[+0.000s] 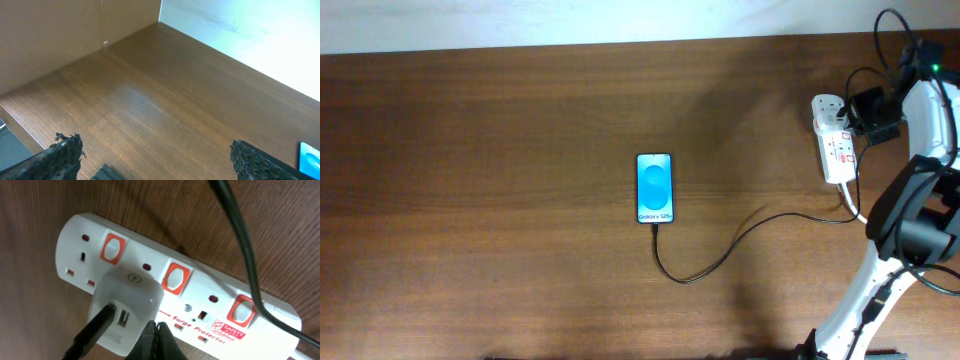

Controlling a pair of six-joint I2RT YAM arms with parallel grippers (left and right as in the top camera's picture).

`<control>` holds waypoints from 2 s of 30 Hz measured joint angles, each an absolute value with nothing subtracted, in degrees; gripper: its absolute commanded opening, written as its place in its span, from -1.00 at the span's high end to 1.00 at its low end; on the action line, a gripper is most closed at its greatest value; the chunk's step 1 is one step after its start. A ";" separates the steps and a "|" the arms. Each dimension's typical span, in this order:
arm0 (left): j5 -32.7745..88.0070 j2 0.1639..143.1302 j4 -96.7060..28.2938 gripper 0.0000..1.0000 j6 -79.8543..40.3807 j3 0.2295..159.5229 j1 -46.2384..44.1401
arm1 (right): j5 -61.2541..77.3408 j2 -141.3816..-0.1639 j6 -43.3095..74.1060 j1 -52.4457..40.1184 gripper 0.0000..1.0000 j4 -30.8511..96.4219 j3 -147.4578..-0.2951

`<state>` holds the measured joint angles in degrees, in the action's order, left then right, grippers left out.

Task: Plug charger to phone and switch on socket

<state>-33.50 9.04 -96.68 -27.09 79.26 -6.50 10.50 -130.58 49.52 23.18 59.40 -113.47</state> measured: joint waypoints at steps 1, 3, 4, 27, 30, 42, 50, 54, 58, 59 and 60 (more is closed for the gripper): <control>-33.50 9.04 -96.68 -0.98 -27.09 79.26 -6.50 | 9.91 -130.58 49.54 23.14 0.91 59.61 -113.47; -33.50 9.04 -96.68 -0.98 -27.09 79.26 -6.50 | 8.12 -130.58 49.54 23.16 0.91 60.01 -113.47; -33.50 9.04 -96.68 -0.98 -27.09 79.26 -6.50 | 7.66 -130.58 49.52 23.16 0.91 59.99 -113.47; -33.50 9.02 -96.68 -0.98 -27.09 79.26 -6.50 | 6.46 -133.34 49.56 23.14 0.91 59.51 -113.47; -33.50 9.02 -96.68 -0.98 -27.09 79.26 -6.50 | 6.46 -133.34 49.52 23.14 0.91 59.44 -113.47; -33.50 9.02 -96.68 -0.98 -27.09 79.26 -6.50 | 6.76 -133.40 49.56 23.16 0.92 57.32 -113.47; -33.50 9.02 -96.68 -0.98 -27.09 79.26 -6.50 | 6.94 -135.37 49.25 23.14 0.91 57.49 -114.65; -33.50 9.02 -96.68 -0.98 -27.09 79.26 -6.50 | 6.48 -135.61 48.03 22.70 0.91 58.08 -115.09; -33.50 9.02 -96.68 -0.98 -27.09 79.26 -6.50 | 5.28 -135.61 47.79 21.80 0.92 58.92 -115.20; -33.50 9.02 -96.68 -0.98 -27.09 79.26 -6.50 | 5.02 -135.61 47.77 21.69 0.92 59.00 -115.24; -33.50 9.02 -96.68 -0.98 -27.09 79.26 -6.50 | 4.89 -135.72 47.77 21.65 0.92 59.18 -115.35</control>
